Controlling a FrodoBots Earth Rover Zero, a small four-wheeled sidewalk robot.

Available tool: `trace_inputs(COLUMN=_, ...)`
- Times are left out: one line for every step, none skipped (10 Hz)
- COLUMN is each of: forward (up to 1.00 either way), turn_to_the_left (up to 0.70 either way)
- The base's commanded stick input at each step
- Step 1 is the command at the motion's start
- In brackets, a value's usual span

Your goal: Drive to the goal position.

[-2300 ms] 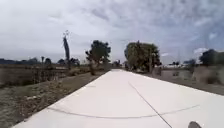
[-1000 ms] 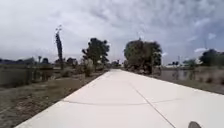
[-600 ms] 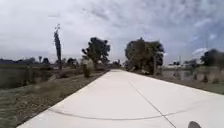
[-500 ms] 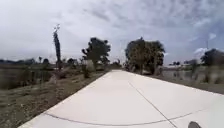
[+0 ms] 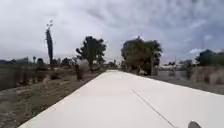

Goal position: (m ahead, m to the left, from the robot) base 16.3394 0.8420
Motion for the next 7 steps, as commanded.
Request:
trace_inputs(forward=1.0, turn_to_the_left=0.0)
trace_inputs(forward=1.0, turn_to_the_left=0.0)
trace_inputs(forward=1.0, turn_to_the_left=0.0)
trace_inputs(forward=1.0, turn_to_the_left=0.0)
trace_inputs(forward=1.0, turn_to_the_left=0.0)
trace_inputs(forward=1.0, turn_to_the_left=0.0)
trace_inputs(forward=1.0, turn_to_the_left=-0.15)
